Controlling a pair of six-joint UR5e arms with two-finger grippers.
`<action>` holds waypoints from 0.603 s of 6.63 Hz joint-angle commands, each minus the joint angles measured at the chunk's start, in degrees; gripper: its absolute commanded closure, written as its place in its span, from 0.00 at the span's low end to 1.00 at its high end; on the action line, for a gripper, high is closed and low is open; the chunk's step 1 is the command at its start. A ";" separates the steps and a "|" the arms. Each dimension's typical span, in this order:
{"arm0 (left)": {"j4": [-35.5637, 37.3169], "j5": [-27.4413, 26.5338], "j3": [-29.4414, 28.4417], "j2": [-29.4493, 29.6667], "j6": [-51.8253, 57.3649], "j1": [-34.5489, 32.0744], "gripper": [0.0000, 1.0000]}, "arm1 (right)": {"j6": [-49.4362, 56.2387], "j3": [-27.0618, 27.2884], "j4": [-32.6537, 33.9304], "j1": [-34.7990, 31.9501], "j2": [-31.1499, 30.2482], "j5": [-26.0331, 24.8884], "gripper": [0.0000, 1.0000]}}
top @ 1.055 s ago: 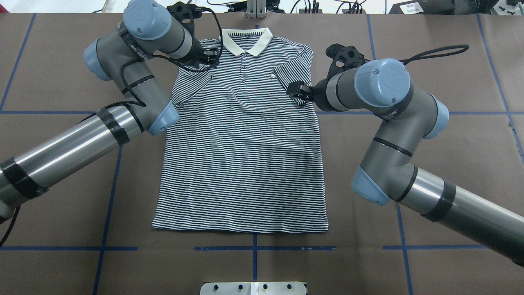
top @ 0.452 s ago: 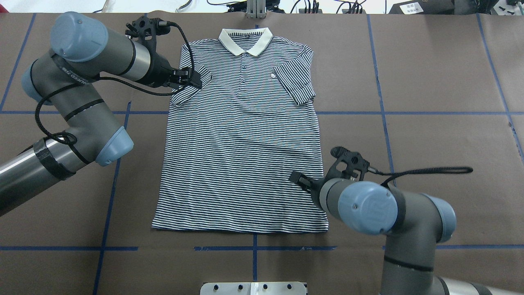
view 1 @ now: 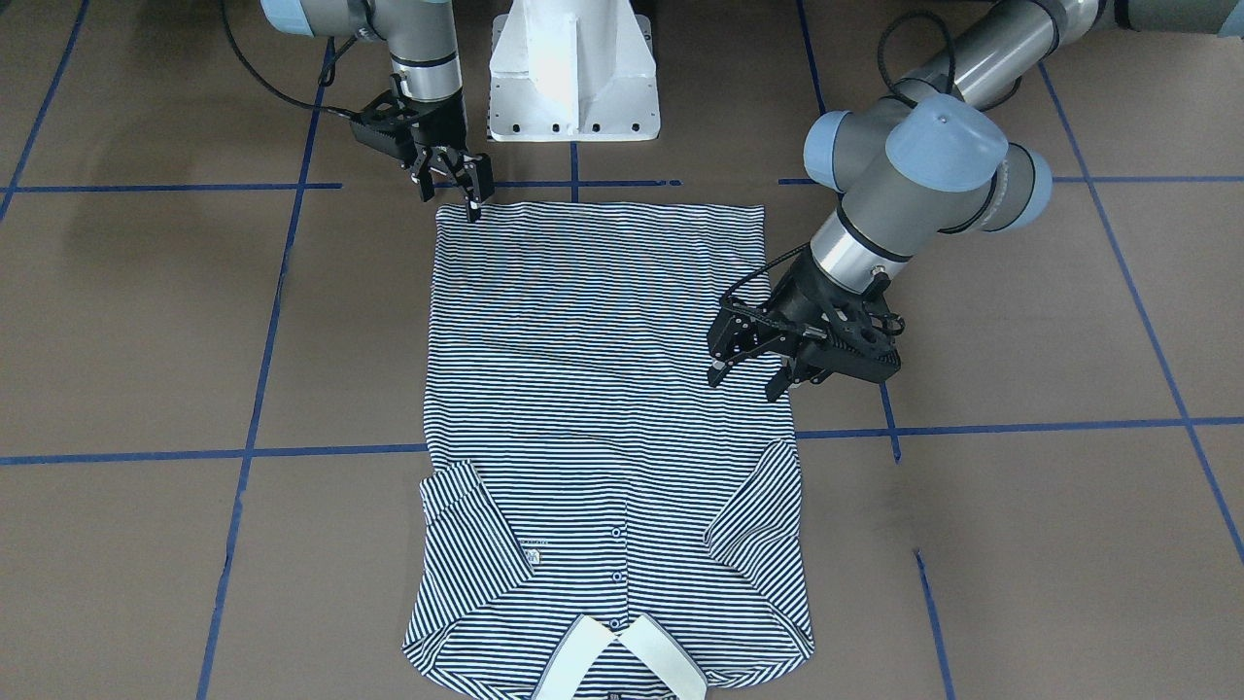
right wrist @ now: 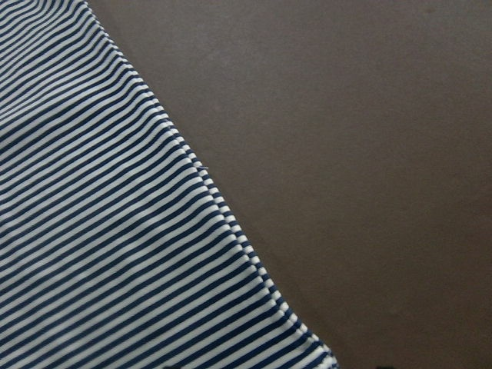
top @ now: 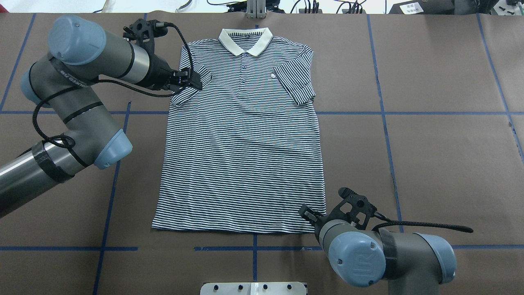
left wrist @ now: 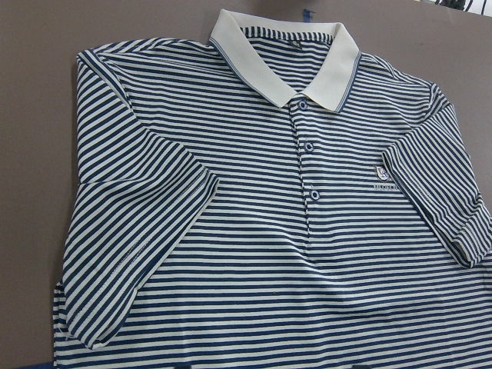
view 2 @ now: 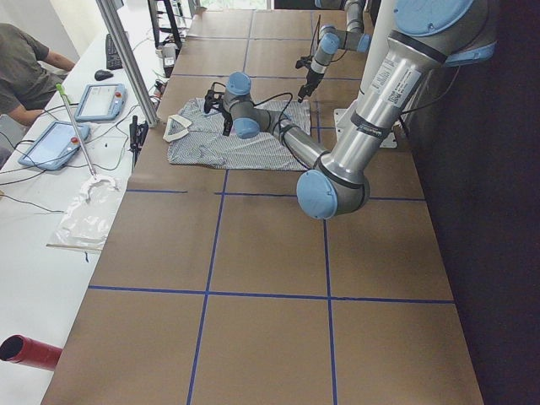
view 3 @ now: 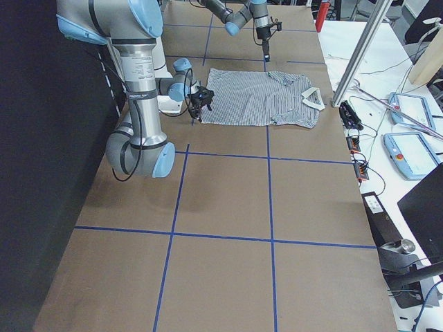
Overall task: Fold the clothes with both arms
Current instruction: 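Move both grippers to the shirt hem nearest the robot and grasp its corners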
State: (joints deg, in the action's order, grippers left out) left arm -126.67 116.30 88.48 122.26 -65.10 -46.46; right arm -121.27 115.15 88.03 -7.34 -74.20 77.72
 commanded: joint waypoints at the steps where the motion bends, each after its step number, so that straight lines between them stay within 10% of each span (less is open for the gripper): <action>1: -0.07 -0.02 -0.07 -0.01 -0.47 0.14 0.25 | -1.76 -0.28 0.39 0.91 -1.03 -0.11 0.27; 4: -0.16 -0.11 -0.07 -0.36 -0.29 0.14 0.25 | -2.21 -0.19 0.39 1.09 -0.85 -0.02 0.82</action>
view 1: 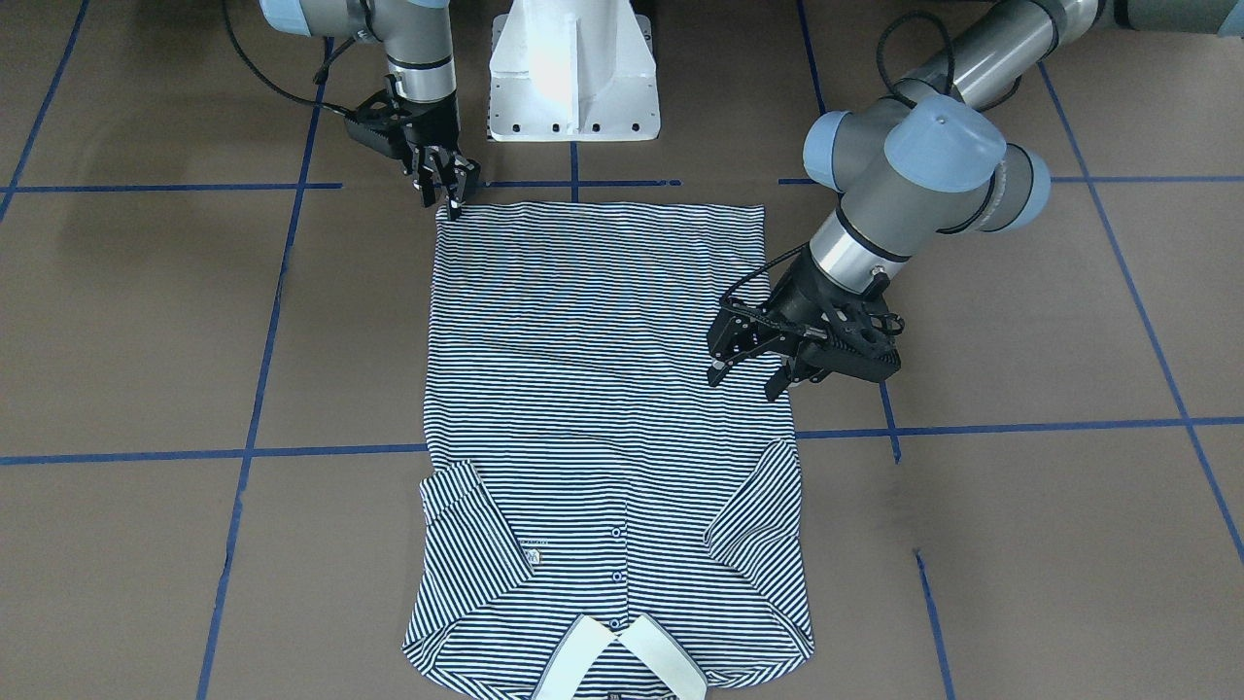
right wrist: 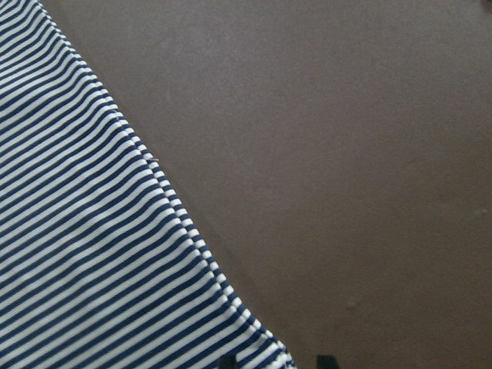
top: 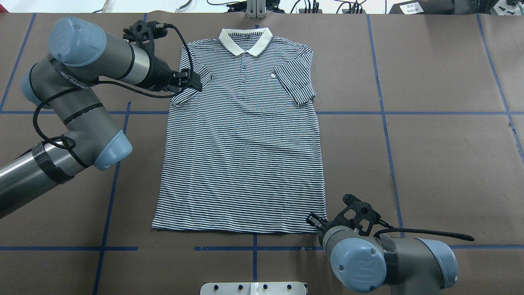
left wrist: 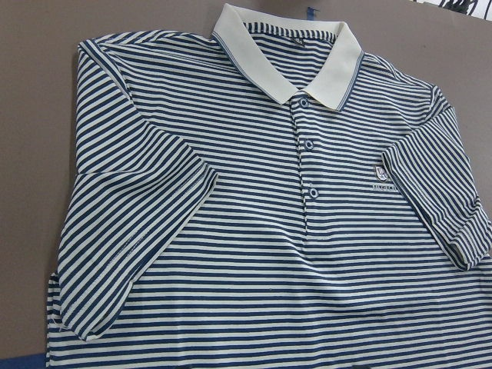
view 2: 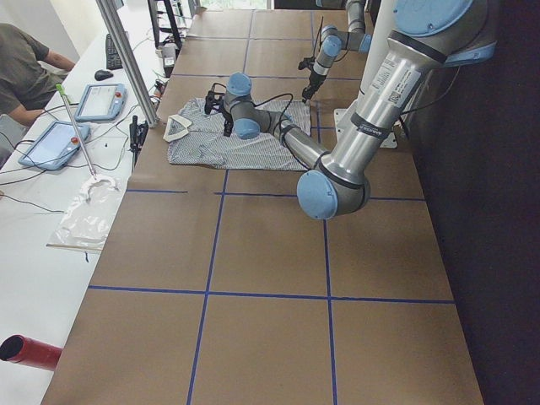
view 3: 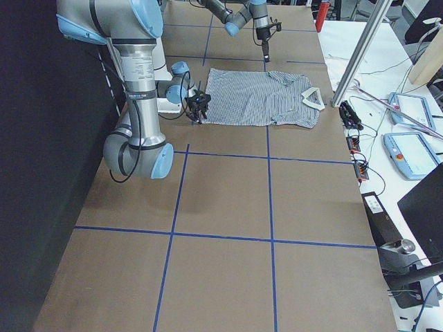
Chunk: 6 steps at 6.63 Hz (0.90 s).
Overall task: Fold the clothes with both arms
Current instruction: 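Move both grippers to the shirt hem nearest the robot and grasp its corners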
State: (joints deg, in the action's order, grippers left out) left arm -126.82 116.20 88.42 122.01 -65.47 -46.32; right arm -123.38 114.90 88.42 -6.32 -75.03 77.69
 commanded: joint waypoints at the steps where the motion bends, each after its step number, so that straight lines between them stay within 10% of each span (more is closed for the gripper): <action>1: -0.01 -0.01 0.08 -0.20 -0.09 0.00 0.26 | -0.11 -0.03 0.00 0.34 0.24 0.01 0.91; 4: 0.61 -0.53 4.44 -2.89 -3.40 0.18 0.26 | 0.42 3.63 0.09 -0.01 -0.10 0.62 1.00; 6: 1.05 -12.57 20.38 -18.63 -13.95 10.03 0.26 | 0.51 6.81 3.58 -0.18 -0.73 1.93 1.00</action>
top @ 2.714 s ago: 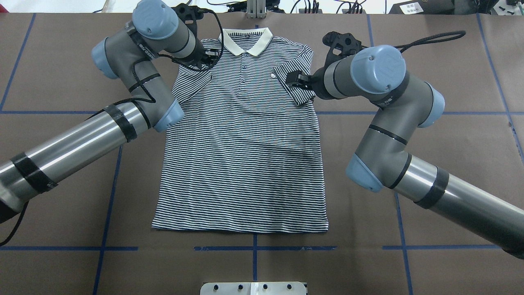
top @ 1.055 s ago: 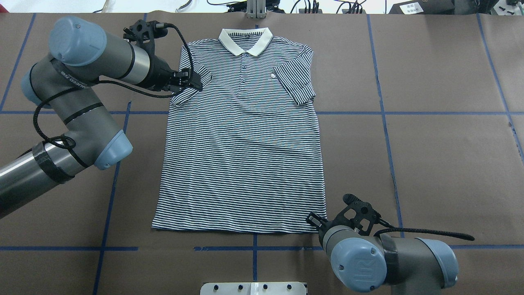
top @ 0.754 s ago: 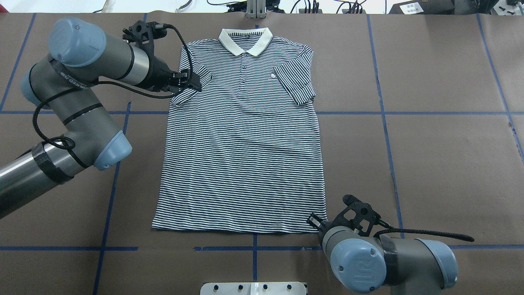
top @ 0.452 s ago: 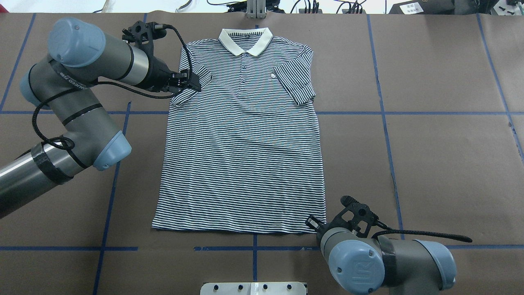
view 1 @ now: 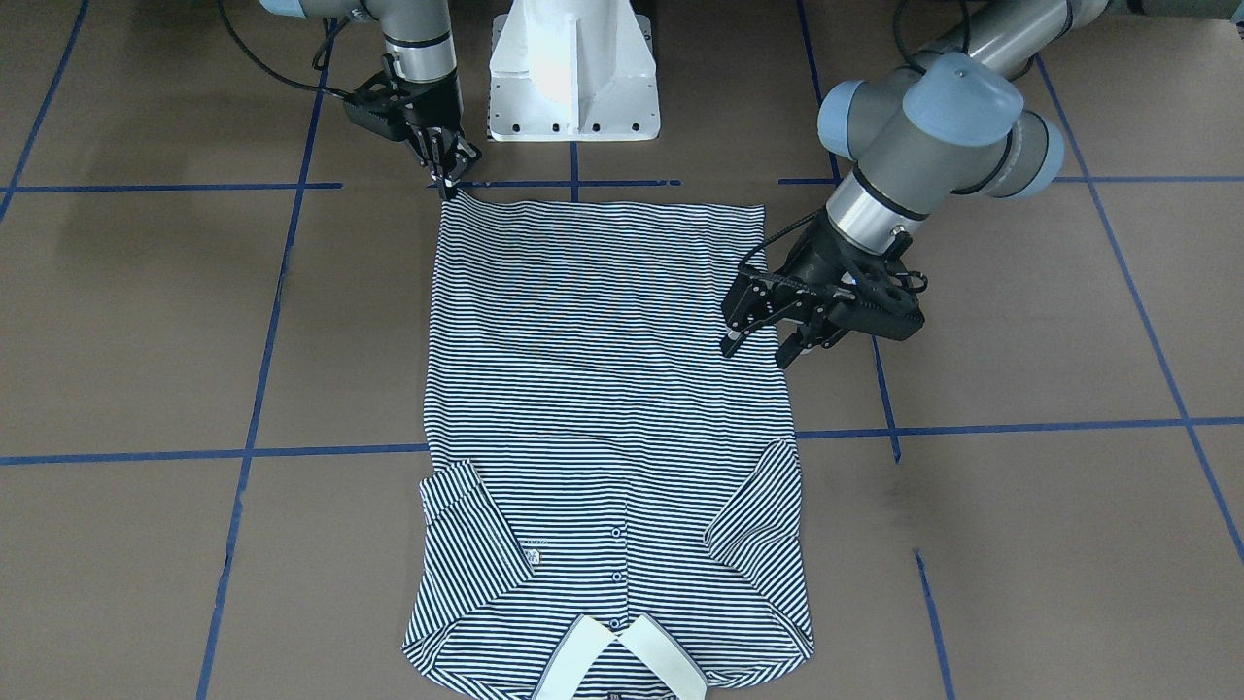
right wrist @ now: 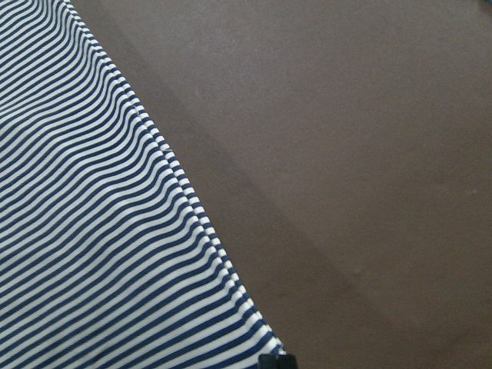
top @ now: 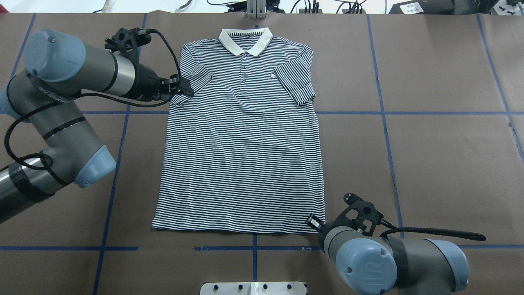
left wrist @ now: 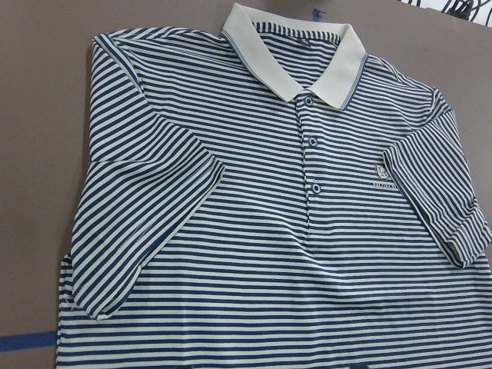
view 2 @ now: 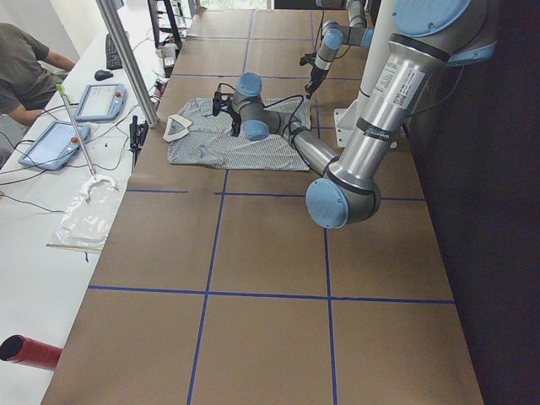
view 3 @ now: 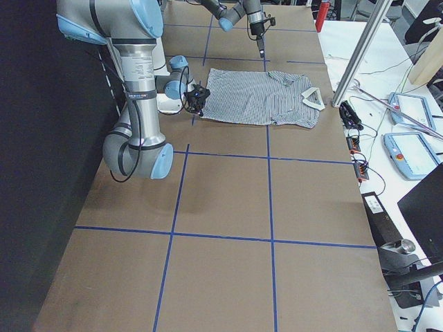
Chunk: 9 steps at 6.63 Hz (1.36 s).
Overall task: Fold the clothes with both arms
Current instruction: 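Move both grippers to the shirt hem nearest the robot and grasp its corners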
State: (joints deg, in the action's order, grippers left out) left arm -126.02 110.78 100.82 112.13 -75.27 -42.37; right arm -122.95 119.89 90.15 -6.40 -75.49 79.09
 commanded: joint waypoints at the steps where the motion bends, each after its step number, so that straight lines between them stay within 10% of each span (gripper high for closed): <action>1: 2.42 -16.56 11.13 -13.73 -11.32 14.94 0.29 | 0.08 3.49 3.87 -0.10 -1.15 0.62 1.00; 6: 8.33 -22.54 13.97 -18.53 -22.47 29.70 0.37 | 0.16 3.60 3.89 -0.02 -1.59 0.63 1.00; 9: 9.39 -22.54 13.97 -18.44 -22.91 30.76 0.73 | 0.25 3.60 3.89 -0.02 -1.51 0.54 1.00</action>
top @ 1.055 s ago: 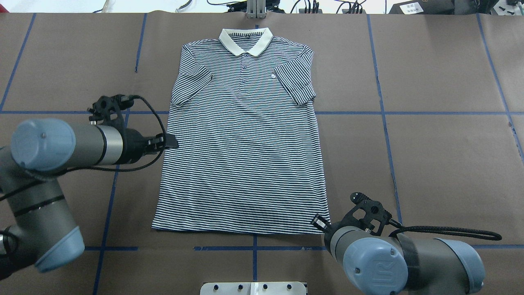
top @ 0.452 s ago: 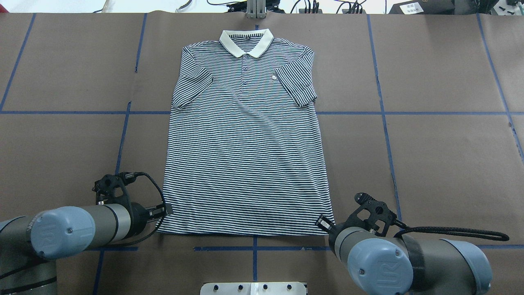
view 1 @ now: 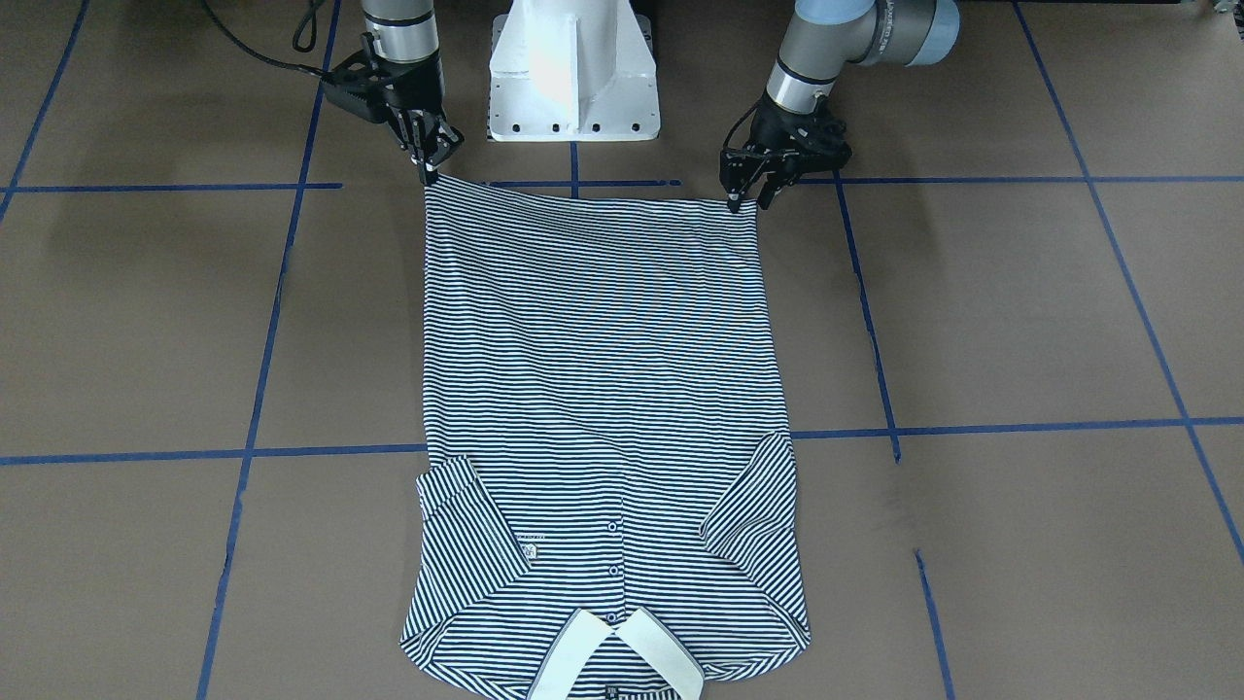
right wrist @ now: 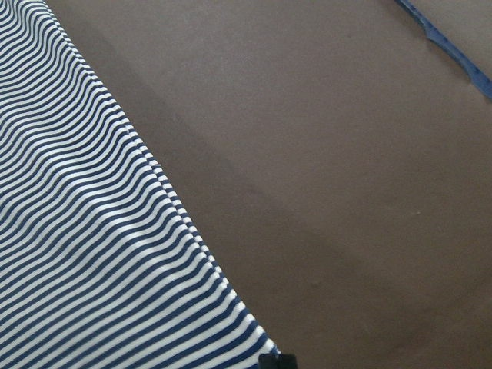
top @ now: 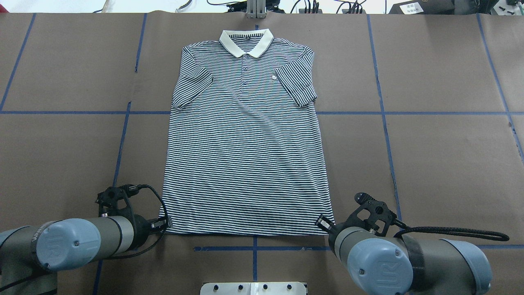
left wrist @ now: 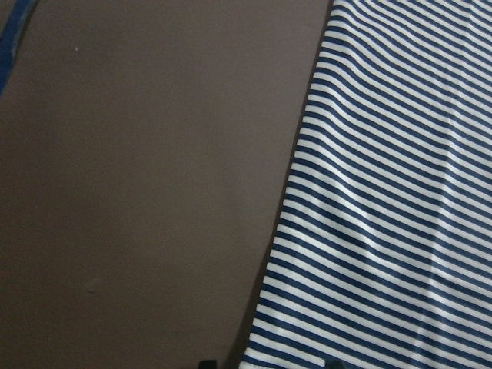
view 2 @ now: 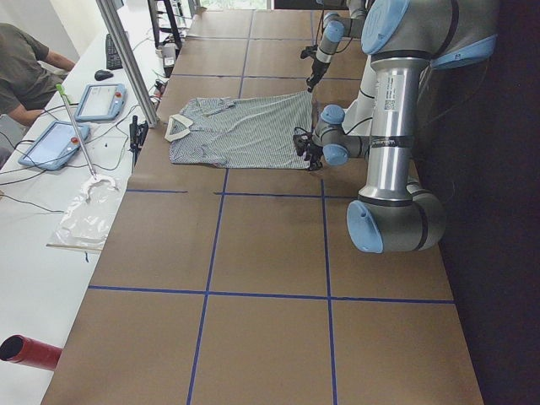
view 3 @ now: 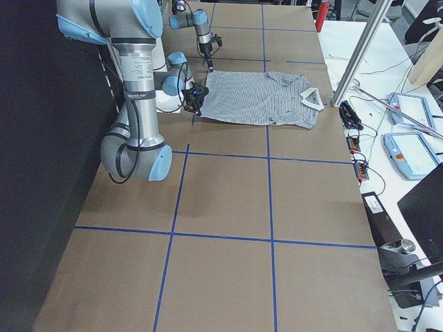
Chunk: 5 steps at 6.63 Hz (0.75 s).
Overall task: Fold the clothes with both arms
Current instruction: 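Move both grippers to the shirt hem nearest the robot and grasp its corners, then lift the hem with both grippers and fold it toward the collar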
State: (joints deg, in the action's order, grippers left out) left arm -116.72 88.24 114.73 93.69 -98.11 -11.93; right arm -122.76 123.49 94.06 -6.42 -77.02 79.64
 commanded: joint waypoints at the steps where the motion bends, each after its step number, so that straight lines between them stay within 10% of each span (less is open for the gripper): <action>1: 0.09 0.00 0.14 0.01 -0.06 0.42 1.00 | 0.06 0.00 -0.02 0.00 0.11 0.08 1.00; 5: 7.70 0.17 12.67 0.18 -5.58 6.45 1.00 | -0.11 4.89 0.07 2.97 -4.86 0.08 1.00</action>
State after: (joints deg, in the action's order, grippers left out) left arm -112.41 88.46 123.00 93.82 -101.43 -8.48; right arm -122.78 125.66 94.11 -5.14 -79.02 79.78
